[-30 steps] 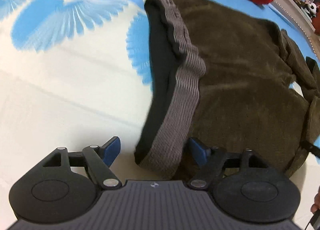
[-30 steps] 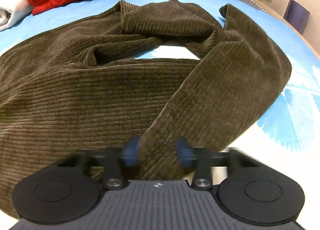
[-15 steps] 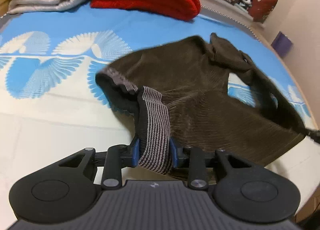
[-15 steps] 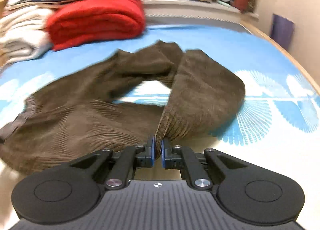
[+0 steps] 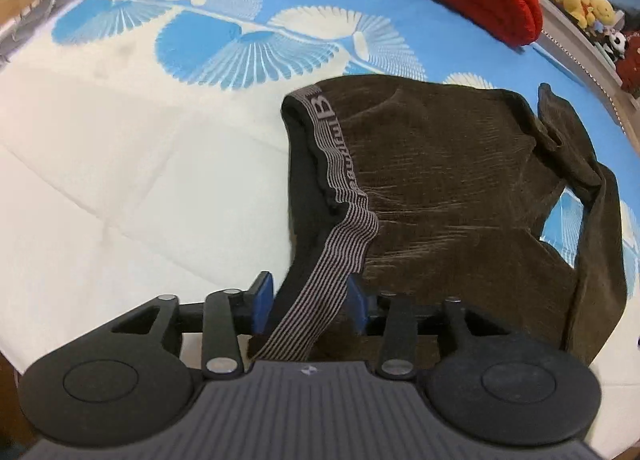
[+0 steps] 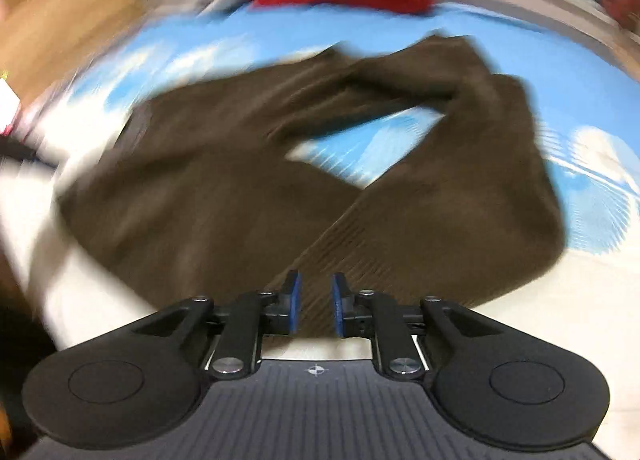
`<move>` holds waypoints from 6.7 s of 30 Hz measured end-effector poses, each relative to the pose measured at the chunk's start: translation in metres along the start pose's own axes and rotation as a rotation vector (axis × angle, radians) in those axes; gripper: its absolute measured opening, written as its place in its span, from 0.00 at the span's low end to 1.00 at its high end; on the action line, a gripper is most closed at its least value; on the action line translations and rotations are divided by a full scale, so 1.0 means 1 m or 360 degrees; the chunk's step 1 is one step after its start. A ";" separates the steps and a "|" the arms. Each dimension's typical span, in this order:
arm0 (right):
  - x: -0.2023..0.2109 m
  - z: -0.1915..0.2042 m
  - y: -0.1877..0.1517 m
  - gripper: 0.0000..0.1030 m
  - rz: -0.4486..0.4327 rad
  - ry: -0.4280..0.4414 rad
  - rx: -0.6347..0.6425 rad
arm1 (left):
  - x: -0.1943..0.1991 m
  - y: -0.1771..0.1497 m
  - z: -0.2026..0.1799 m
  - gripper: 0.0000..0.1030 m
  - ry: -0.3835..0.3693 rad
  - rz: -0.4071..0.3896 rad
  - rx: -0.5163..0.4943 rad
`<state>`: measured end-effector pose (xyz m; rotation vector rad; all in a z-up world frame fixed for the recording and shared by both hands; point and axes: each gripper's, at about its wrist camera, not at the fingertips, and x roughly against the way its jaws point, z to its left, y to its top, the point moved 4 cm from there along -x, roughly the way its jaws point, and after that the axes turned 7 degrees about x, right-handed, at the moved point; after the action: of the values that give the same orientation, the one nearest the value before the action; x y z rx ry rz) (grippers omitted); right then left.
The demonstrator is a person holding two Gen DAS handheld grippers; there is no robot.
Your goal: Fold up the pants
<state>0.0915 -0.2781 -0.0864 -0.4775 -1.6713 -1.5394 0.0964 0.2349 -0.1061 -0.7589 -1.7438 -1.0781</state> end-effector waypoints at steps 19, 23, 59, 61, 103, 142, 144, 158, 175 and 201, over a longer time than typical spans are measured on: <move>-0.172 -0.012 0.044 0.51 0.0200 -0.0295 -0.0303 | -0.056 0.018 -0.016 0.46 0.0082 0.0173 -0.0066; -0.183 -0.003 0.039 0.33 0.0287 -0.0363 -0.0139 | -0.055 0.018 -0.014 0.46 0.0083 0.0167 -0.0053; -0.091 -0.043 0.003 0.45 0.0043 -0.0271 0.0076 | -0.055 0.007 -0.036 0.46 0.0064 0.0148 -0.0152; -0.117 -0.035 0.004 0.52 0.0126 -0.0281 0.0127 | -0.056 0.010 -0.035 0.46 0.0066 0.0151 -0.0135; 0.138 -0.257 -0.165 0.45 -0.0416 -0.1341 -0.1461 | -0.080 -0.029 -0.012 0.74 0.0350 0.0320 -0.0553; 0.029 -0.093 0.025 0.06 -0.0666 -0.0314 -0.0969 | -0.006 0.027 -0.225 0.07 -0.0373 -0.0332 -0.0389; 0.020 -0.087 0.034 0.06 -0.0640 -0.0268 -0.0927 | -0.022 0.021 -0.248 0.08 -0.0419 -0.0373 -0.0421; -0.071 -0.116 0.069 0.07 -0.0540 -0.0223 -0.0922 | -0.163 -0.004 -0.330 0.79 -0.0139 -0.0306 -0.0775; -0.195 -0.192 0.081 0.47 -0.0427 -0.0235 -0.1271 | -0.152 0.030 -0.278 0.08 0.0036 -0.0139 -0.0093; -0.151 -0.187 0.017 0.53 -0.0257 -0.0255 -0.1489 | -0.150 0.017 -0.268 0.09 0.0065 -0.0009 -0.0122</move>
<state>0.2515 -0.4173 -0.1996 -0.9718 -1.0143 -2.4219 0.2704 -0.0049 -0.1865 -0.7745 -1.6791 -1.1622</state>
